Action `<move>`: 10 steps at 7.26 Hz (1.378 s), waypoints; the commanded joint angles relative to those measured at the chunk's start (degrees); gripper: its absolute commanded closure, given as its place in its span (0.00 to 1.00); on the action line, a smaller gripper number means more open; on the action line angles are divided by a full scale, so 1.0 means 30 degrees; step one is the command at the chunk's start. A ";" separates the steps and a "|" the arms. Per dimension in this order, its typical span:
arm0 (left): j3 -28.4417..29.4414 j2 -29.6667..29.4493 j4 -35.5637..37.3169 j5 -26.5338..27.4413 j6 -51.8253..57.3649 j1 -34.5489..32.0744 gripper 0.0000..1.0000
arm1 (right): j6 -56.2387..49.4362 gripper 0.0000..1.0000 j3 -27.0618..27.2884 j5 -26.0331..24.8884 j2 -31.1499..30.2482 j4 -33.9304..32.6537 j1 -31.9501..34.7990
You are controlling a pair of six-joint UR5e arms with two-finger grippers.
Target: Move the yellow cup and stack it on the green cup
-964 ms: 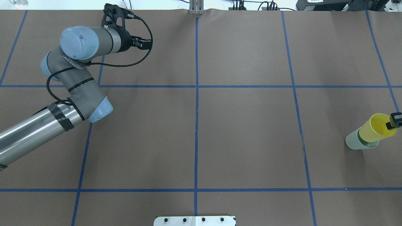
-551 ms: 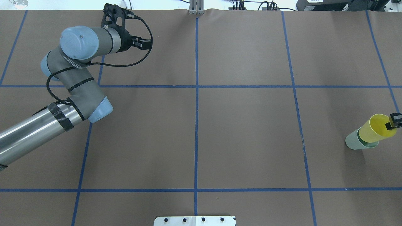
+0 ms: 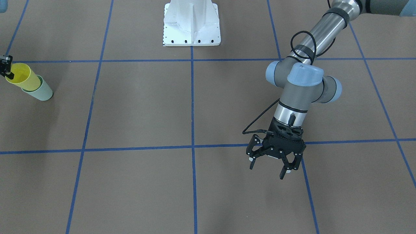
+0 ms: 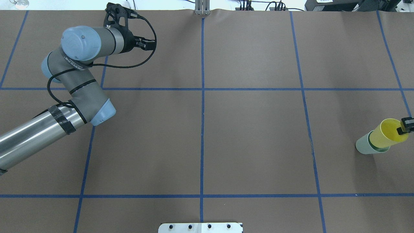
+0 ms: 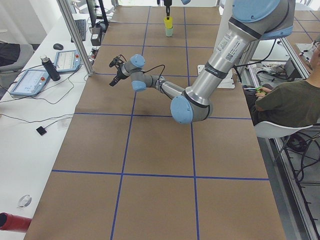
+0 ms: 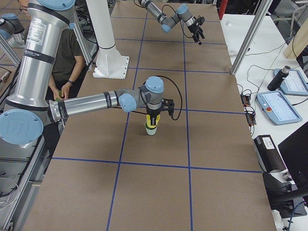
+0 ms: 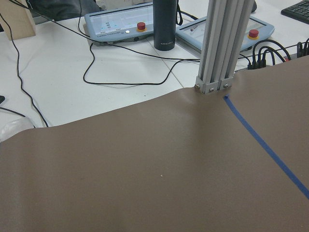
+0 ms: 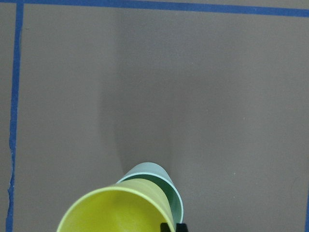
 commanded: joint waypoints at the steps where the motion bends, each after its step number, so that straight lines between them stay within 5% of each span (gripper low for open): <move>1: 0.0018 0.0000 0.0000 0.0029 0.0000 -0.0016 0.00 | 0.0022 0.72 -0.0098 0.0009 0.0016 0.0006 -0.0025; 2: 0.0018 0.0000 0.0000 0.0000 0.0000 -0.0016 0.00 | 0.0051 0.40 -0.0157 0.0009 0.0016 0.0006 -0.0083; 3: 0.0018 0.0000 0.0000 0.0000 0.0000 -0.0016 0.00 | 0.0080 0.32 -0.0158 -0.0020 0.0016 -0.0023 -0.0113; 5: 0.0018 0.0000 0.0029 0.0000 0.0029 -0.0045 0.00 | 0.0109 0.01 -0.0070 0.0009 0.0045 0.0035 -0.0113; 10: -0.0333 0.3566 0.1046 -0.5641 0.0263 -0.3989 0.00 | 0.0168 0.01 -0.0916 -0.0869 0.2970 0.0035 0.1402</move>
